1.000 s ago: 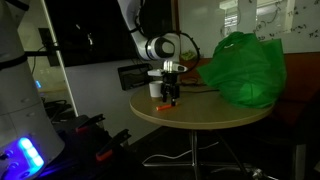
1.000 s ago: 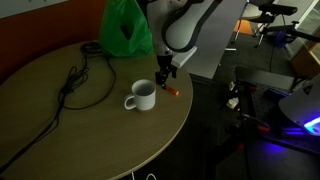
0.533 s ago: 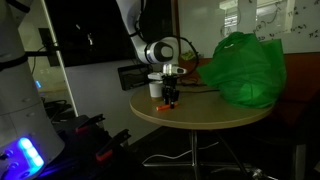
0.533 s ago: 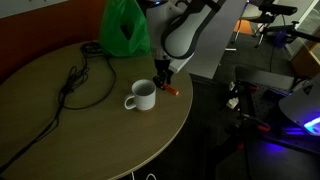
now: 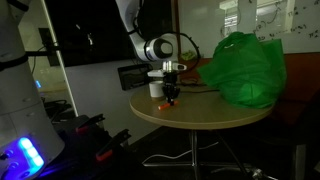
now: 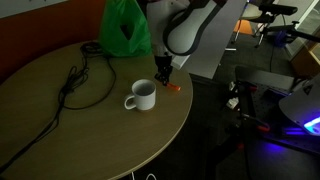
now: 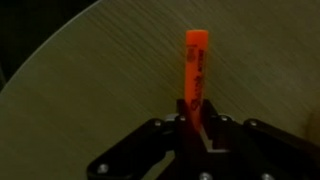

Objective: Put the marker in the mug

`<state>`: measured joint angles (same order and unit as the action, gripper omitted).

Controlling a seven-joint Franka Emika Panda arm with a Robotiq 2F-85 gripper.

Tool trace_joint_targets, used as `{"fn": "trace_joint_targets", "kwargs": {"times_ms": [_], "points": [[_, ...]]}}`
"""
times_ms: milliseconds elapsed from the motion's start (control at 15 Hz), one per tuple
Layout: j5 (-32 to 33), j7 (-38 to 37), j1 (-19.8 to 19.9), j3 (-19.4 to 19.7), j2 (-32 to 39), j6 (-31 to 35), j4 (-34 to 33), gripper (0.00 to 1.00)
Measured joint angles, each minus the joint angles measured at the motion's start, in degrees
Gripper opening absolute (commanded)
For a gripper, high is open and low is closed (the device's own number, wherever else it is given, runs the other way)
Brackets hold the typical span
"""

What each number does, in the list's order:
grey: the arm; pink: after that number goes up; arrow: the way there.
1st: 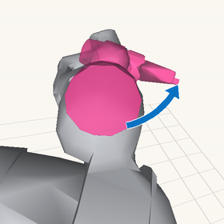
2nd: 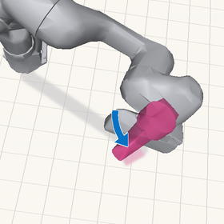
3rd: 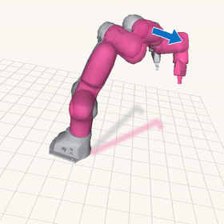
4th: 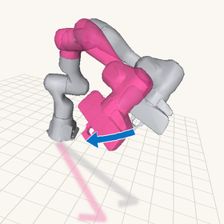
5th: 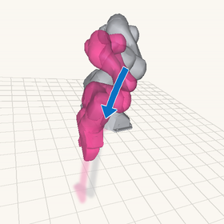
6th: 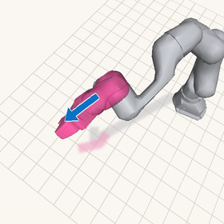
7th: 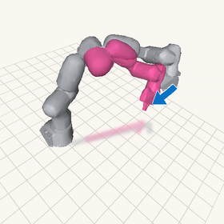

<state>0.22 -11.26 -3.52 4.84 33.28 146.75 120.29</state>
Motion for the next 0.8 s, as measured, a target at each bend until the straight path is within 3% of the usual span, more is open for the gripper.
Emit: {"fn": "trace_joint_targets", "kwargs": {"times_ms": [200, 600, 667, 800], "points": [[1.6, 8.4, 1.3, -0.6, -4.8, 0.9, 2.8, 0.05], [-0.8, 28.9, 7.3, -7.0, -18.2, 1.1, 11.0, 0.05], [-2.0, 32.8, 7.8, -7.9, -20.0, 1.1, 12.1, 0.20], [-2.3, 33.5, 7.9, -8.1, -20.9, 1.0, 12.6, 0.20]]}}
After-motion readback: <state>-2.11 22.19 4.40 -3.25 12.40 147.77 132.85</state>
